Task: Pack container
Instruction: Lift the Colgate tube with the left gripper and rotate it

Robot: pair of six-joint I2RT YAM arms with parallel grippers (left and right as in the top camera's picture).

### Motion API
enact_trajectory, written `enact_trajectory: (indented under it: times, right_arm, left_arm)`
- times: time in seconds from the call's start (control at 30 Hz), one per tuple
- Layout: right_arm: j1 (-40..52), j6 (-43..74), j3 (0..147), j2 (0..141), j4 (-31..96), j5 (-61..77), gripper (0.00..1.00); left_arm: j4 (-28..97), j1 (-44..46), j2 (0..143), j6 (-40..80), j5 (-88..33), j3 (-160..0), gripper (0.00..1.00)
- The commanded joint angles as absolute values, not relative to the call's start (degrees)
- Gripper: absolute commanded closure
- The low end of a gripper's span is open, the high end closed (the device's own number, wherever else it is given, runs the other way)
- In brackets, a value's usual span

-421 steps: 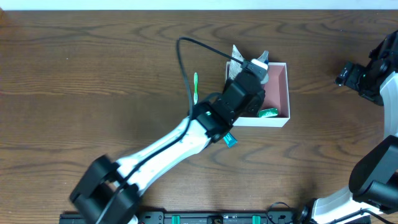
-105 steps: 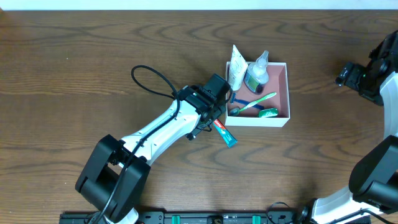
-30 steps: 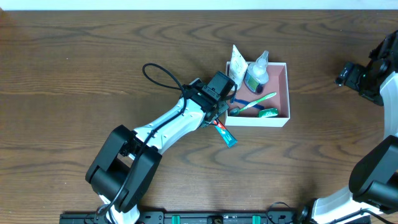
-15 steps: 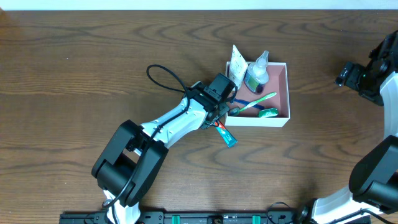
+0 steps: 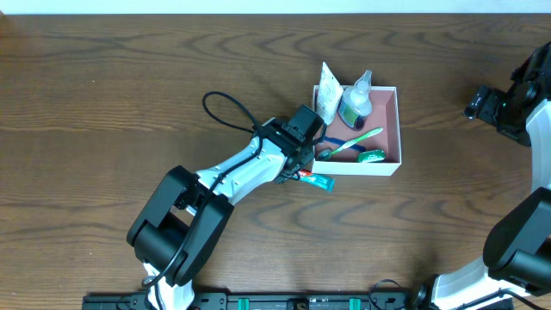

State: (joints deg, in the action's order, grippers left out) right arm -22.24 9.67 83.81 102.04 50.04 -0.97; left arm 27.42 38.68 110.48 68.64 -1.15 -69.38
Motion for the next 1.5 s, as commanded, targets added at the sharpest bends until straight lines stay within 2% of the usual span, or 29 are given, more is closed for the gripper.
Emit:
enact_trajectory:
  times: [0.0, 0.47, 0.87, 1.07, 1.27, 1.37, 1.47]
  right_arm:
    - [-22.48, 10.24, 83.70, 102.45, 50.02, -1.26, 0.01]
    - [-22.48, 10.24, 83.70, 102.45, 50.02, -1.26, 0.01]
    - [-22.48, 10.24, 83.70, 102.45, 50.02, -1.26, 0.01]
    - [-22.48, 10.24, 83.70, 102.45, 50.02, -1.26, 0.01]
    - [-22.48, 10.24, 83.70, 102.45, 50.02, -1.26, 0.01]
    - [-22.48, 10.24, 83.70, 102.45, 50.02, -1.26, 0.01]
    - [-22.48, 10.24, 83.70, 102.45, 50.02, -1.26, 0.01]
  left_arm:
    - [28.69, 38.70, 111.26, 67.29, -1.10, -68.55, 0.94]
    - [37.78, 38.63, 111.22, 64.18, -1.39, -68.55, 0.94]
    - [42.35, 38.72, 111.22, 56.88, -11.46, -68.55, 0.94]
    - [43.99, 37.41, 109.23, 49.87, -6.37, -68.58, 0.94]
    - [44.58, 36.27, 101.16, 42.26, -1.06, -68.58, 0.94]
    - [44.58, 36.42, 96.16, 35.51, -0.40, -68.58, 0.83]
    - [44.99, 37.26, 92.40, 26.63, -0.71, -68.58, 0.66]
